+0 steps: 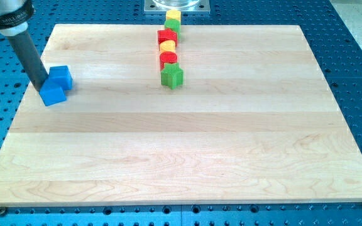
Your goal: Place blue blocks and red circle in a vertical line
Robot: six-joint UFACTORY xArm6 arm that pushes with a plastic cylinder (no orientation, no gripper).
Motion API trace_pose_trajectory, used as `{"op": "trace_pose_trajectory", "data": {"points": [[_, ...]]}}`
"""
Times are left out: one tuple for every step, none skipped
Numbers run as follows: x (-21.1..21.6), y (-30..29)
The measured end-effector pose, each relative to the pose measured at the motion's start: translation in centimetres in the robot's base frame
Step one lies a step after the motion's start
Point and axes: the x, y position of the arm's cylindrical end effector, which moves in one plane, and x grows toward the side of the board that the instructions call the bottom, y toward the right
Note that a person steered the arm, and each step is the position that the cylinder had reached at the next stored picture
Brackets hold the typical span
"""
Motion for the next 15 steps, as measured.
{"op": "trace_pose_trajectory", "data": {"points": [[3.0,0.1],[8.1,0.9],[9.3,4.8],[6.2,5.4],[6.4,3.0],[4.0,5.9],[0.0,5.8],[0.0,3.2],[-1.5,6.7],[-6.3,7.3],[-8.5,7.6],[2.8,12.7],[7.5,22.5],[3.3,31.7],[-1.7,36.2]]}}
